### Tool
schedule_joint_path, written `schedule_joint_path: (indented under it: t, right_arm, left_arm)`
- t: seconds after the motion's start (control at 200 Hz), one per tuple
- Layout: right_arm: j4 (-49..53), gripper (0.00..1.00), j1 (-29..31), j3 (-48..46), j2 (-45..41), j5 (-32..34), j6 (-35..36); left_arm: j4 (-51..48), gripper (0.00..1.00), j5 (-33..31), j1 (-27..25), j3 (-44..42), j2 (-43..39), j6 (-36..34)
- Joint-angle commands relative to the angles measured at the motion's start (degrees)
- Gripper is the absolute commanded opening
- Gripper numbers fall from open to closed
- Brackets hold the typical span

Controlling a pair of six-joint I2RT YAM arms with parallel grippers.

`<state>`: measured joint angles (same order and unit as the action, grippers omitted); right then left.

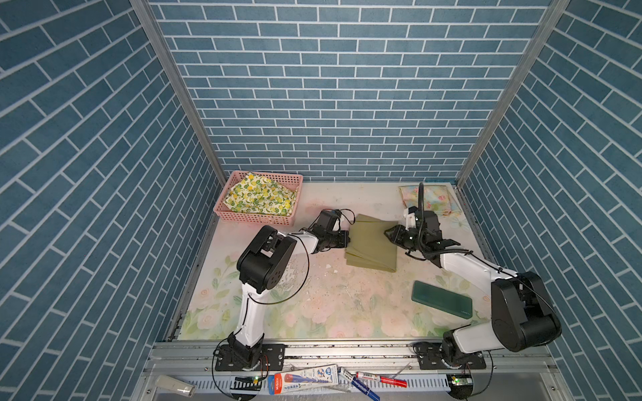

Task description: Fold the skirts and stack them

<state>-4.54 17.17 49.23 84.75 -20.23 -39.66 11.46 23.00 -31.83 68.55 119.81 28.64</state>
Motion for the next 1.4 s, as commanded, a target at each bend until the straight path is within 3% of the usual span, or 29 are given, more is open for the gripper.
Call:
schedule_joint_path:
  t: [0.0,0.17,0.35,0.565,0.815,0.93,1.05,1.395]
  right_arm:
    - [-2.58,0.32,-2.65,4.19,7.60,-5.89,1.21]
    - [-11.72,0.32,-6.49,9.62,20.93,-12.22,-2.34]
    - [-9.91,0.32,-7.18,11.34,30.20,-9.83,-1.01]
    - [-0.48,0.36,-7.64,11.20,21.83,-4.17,5.10]
    - [1.84,0.62,-10.52,5.29,11.95,-5.29,5.32]
    - [-0.43,0.77,-11.94,3.59,14.21,-8.73,5.34]
    - [-3.29,0.82,-12.50,3.37,18.61,-11.71,5.03]
    - [-9.96,0.82,-12.36,5.14,31.12,-16.03,1.22]
  left_arm:
    - [-4.26,0.00,-1.35,-0.88,-0.79,2.92,-1.12]
    - [-4.54,0.00,-1.40,-0.95,-0.57,2.80,-1.20]
    - [-4.78,0.00,-1.56,-0.96,-0.54,2.56,-1.40]
    - [-4.96,0.00,-1.37,-1.12,-0.09,3.15,-1.44]
    - [-4.96,0.00,-1.53,-1.12,-0.10,3.24,-1.44]
    - [-5.04,0.00,-1.54,-1.14,-0.09,3.02,-1.52]
    - [-5.14,0.00,-1.56,-1.19,-0.25,2.80,-1.61]
    - [-4.95,0.00,-1.50,-1.22,-0.05,3.23,-1.66]
